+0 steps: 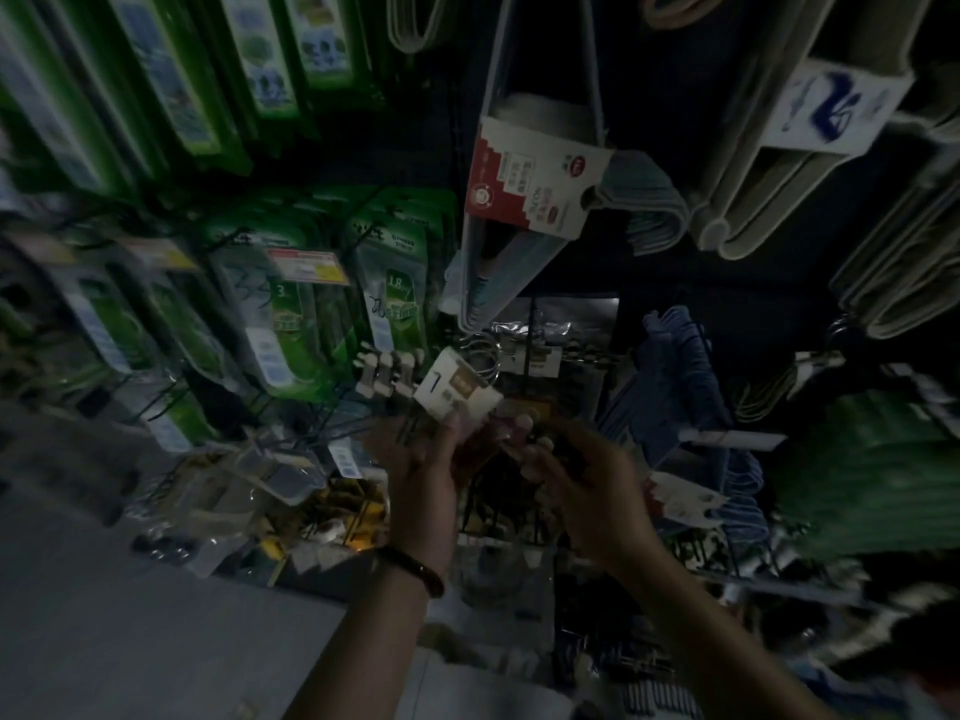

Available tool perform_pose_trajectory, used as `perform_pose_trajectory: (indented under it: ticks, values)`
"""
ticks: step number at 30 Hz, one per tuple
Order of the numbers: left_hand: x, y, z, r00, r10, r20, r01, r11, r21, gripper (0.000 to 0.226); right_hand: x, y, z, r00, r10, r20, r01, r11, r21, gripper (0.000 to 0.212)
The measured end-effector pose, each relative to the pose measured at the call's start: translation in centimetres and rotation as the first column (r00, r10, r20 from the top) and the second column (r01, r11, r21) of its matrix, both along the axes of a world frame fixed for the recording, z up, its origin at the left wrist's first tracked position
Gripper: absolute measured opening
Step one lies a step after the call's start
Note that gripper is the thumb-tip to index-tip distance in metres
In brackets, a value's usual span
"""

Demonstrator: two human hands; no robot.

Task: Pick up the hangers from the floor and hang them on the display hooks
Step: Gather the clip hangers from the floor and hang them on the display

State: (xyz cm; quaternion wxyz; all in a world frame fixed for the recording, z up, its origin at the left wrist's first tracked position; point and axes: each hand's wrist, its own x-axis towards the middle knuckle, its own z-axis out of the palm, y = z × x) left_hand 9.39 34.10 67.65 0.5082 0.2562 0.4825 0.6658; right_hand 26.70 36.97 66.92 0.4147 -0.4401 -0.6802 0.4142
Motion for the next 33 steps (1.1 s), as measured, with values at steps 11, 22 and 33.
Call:
perform_pose_trajectory:
  ticks: [11,22,33]
  values:
    - [-0.5,-0.9,-0.7,0.978,-0.116,0.174,0.126,0.991,-0.050,0.026,1.9,-0.3,-0.1,0.972,-0.031,-0.232,0.010,0.995,-0.094,0.014]
    - [0.3,0.0,-1.0,0.962,-0.099,-0.254,0.088,0.995,-0.056,0.019,4.4,0.2,-1.1,0.917,-0.230,0.326,0.113,0.933,0.342,0.027]
    - [1.7,0.0,-1.4,0.934,-0.145,-0.327,0.144,0.989,-0.028,0.035,2.4,1.7,0.7,0.939,-0.143,0.314,0.031,0.941,0.337,0.018]
